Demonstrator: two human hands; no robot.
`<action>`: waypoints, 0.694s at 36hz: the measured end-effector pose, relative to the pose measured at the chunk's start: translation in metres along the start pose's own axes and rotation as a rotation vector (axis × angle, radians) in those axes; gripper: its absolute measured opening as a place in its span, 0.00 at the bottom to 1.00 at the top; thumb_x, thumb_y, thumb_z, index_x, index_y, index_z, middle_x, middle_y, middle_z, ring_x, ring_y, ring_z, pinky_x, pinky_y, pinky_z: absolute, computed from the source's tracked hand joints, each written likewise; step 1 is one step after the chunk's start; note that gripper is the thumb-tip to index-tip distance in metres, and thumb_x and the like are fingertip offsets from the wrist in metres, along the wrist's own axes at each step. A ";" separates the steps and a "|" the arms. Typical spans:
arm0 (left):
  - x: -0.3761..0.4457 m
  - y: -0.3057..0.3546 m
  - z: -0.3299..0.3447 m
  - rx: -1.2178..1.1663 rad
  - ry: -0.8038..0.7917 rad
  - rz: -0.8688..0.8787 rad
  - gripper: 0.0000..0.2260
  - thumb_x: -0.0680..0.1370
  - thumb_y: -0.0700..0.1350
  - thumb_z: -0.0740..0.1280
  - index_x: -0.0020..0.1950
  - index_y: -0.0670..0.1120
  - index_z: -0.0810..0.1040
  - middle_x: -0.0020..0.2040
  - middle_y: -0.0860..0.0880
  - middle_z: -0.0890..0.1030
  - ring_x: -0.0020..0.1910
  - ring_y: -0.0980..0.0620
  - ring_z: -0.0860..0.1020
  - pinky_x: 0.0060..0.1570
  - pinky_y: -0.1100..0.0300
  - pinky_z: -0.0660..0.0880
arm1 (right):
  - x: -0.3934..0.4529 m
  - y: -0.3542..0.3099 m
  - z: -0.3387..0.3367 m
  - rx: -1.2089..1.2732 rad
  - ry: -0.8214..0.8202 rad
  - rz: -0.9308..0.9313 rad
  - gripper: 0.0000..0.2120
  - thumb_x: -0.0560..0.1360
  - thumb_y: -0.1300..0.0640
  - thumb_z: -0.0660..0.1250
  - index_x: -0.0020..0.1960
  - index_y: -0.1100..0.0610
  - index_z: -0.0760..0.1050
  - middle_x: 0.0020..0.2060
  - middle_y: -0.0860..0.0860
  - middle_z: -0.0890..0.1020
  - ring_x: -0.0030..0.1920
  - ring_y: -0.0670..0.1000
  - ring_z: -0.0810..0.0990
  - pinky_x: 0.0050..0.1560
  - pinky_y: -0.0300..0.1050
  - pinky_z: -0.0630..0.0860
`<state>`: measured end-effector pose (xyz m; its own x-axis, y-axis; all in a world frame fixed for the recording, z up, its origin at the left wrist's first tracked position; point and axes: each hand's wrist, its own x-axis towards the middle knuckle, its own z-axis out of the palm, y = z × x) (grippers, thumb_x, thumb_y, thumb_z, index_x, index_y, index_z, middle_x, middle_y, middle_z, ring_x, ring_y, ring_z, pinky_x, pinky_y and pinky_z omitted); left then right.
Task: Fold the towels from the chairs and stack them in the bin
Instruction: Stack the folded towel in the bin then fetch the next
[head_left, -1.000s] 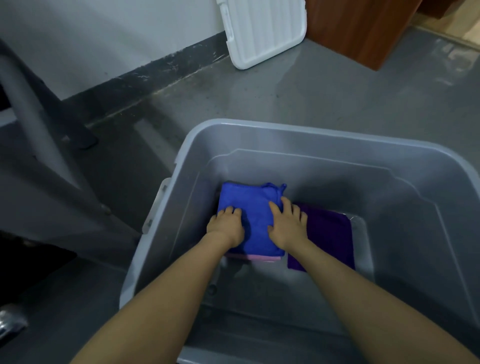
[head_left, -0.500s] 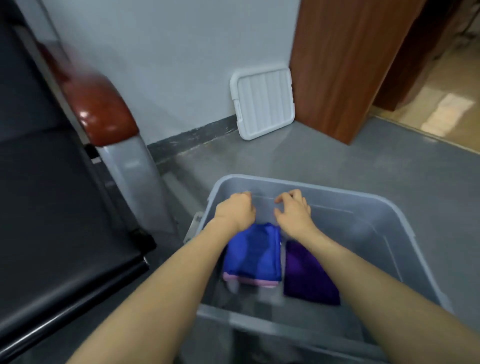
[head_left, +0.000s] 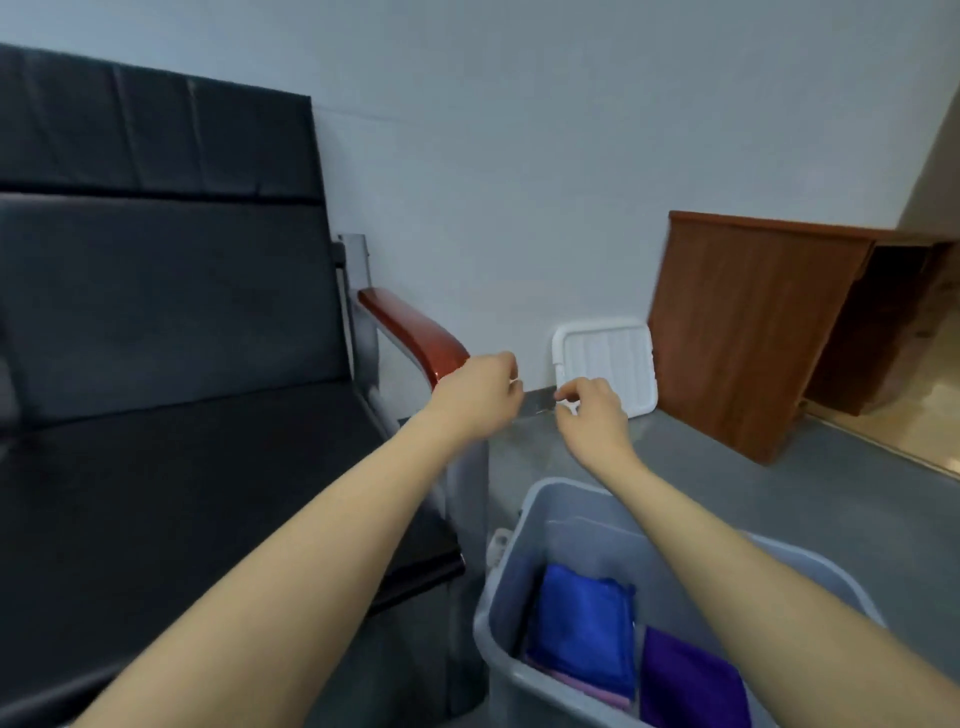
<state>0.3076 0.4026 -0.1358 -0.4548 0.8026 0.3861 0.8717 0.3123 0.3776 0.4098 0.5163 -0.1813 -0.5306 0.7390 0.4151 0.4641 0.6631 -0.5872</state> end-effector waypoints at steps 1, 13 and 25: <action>-0.007 -0.010 -0.014 0.021 0.014 -0.017 0.12 0.79 0.45 0.57 0.58 0.43 0.73 0.54 0.45 0.79 0.52 0.43 0.77 0.49 0.52 0.75 | 0.000 -0.016 0.006 0.010 -0.007 -0.025 0.09 0.75 0.62 0.62 0.53 0.57 0.77 0.56 0.55 0.76 0.57 0.57 0.74 0.59 0.50 0.68; -0.112 -0.146 -0.131 0.163 0.136 -0.366 0.12 0.81 0.48 0.56 0.60 0.46 0.72 0.54 0.48 0.78 0.49 0.47 0.77 0.48 0.53 0.74 | -0.037 -0.185 0.106 0.208 -0.233 -0.301 0.05 0.76 0.61 0.62 0.48 0.54 0.75 0.50 0.53 0.78 0.49 0.53 0.77 0.52 0.46 0.72; -0.226 -0.287 -0.210 0.221 0.325 -0.826 0.08 0.78 0.45 0.59 0.50 0.44 0.74 0.49 0.44 0.79 0.51 0.43 0.78 0.47 0.54 0.74 | -0.099 -0.348 0.229 0.402 -0.587 -0.535 0.05 0.78 0.61 0.61 0.50 0.55 0.74 0.49 0.49 0.75 0.42 0.46 0.74 0.40 0.38 0.71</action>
<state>0.1216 0.0247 -0.1549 -0.9492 0.1084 0.2955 0.2461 0.8409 0.4820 0.1391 0.1853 -0.1773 -0.9342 0.0890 0.3455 -0.1755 0.7284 -0.6623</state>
